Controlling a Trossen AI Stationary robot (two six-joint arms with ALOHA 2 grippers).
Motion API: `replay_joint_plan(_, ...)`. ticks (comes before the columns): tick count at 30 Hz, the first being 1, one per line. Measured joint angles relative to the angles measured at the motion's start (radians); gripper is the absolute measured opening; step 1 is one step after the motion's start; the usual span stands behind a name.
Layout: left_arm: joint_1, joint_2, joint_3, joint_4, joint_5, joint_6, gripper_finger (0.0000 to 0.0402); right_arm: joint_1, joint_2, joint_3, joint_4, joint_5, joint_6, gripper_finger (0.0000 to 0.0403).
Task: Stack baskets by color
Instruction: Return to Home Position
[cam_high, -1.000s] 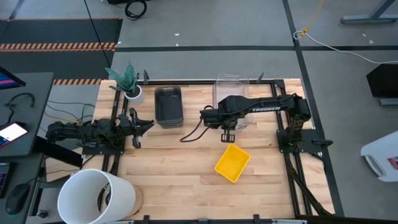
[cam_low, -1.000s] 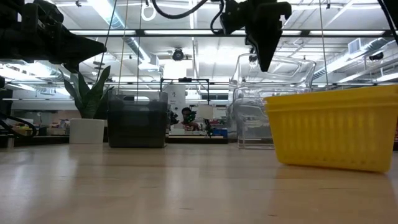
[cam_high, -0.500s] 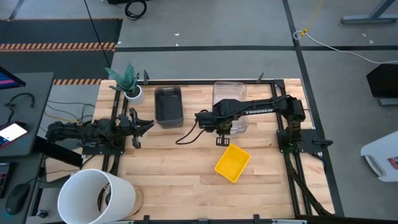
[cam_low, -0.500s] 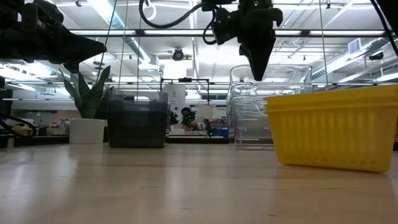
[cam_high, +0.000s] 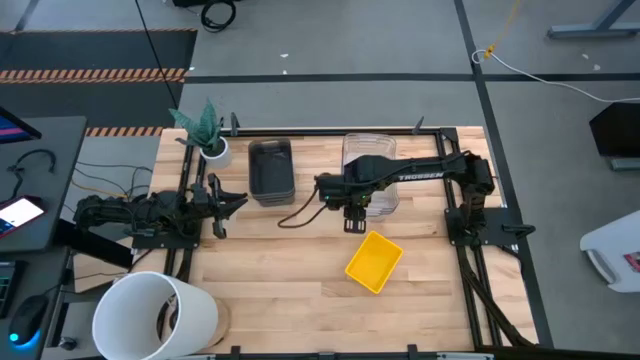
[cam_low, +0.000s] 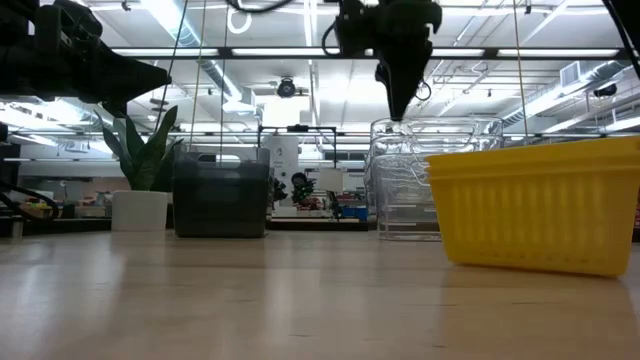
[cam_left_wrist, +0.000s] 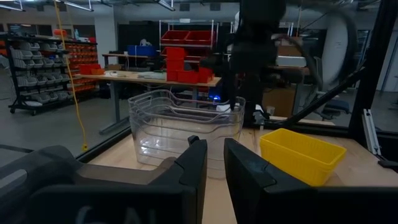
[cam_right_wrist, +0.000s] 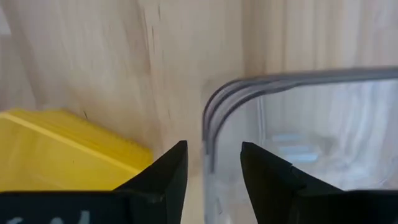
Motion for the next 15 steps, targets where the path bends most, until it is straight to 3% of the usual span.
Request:
replay_joint_plan(10,0.000,0.000,0.000,0.000,0.000,0.000,0.0059,-0.029,-0.064,0.000,0.152,0.001,-0.095,0.0158)
replay_joint_plan(15,0.000,0.000,0.000,0.000,0.000,0.000,0.0063,-0.044,-0.081,-0.066,0.278,0.000,-0.152,0.0157)
